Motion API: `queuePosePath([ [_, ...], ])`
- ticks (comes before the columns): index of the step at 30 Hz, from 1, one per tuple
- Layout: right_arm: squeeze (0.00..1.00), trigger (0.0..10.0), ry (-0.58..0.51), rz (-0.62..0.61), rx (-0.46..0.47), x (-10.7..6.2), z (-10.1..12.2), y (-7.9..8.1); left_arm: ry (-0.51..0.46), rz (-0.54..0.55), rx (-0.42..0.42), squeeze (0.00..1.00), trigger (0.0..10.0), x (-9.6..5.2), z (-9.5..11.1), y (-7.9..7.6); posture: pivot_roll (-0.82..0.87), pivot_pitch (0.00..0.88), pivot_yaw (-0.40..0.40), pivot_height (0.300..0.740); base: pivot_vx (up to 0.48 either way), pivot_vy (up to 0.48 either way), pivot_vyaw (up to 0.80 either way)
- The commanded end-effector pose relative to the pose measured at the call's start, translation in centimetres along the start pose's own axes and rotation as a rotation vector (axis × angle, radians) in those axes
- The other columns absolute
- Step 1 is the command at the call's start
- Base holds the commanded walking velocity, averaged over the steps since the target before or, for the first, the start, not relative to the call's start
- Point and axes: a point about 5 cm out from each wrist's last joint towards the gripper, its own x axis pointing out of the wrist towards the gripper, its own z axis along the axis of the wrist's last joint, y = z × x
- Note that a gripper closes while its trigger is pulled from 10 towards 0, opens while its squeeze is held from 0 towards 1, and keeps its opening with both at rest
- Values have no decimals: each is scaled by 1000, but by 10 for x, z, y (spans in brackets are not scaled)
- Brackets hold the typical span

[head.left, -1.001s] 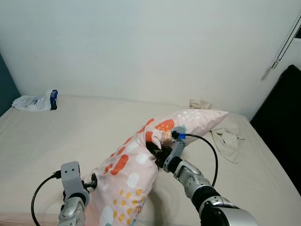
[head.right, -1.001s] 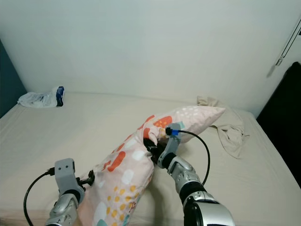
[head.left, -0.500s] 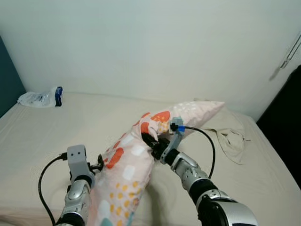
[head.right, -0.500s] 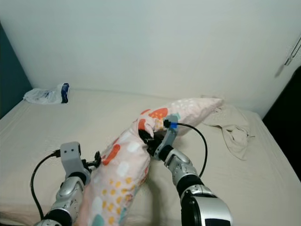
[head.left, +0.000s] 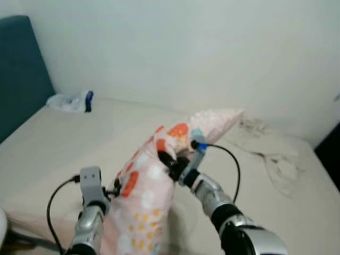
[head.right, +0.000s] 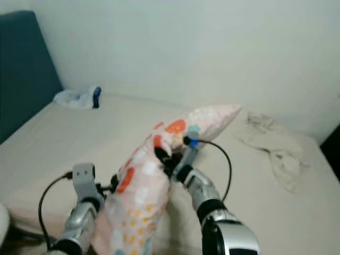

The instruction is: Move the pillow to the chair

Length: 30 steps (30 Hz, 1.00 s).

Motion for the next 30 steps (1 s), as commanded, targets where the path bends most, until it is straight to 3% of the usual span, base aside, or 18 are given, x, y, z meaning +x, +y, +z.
queuePosePath([
  [1,0,10000,-45,47,-30,7,11,7,26,-4,5,0,10000,-3,-7,0,183,0,-128,740,0,0,763],
  [30,0,10000,-76,96,-10,10,12,13,23,13,3,0,10000,-4,-7,0,185,0,-132,740,0,0,763],
])
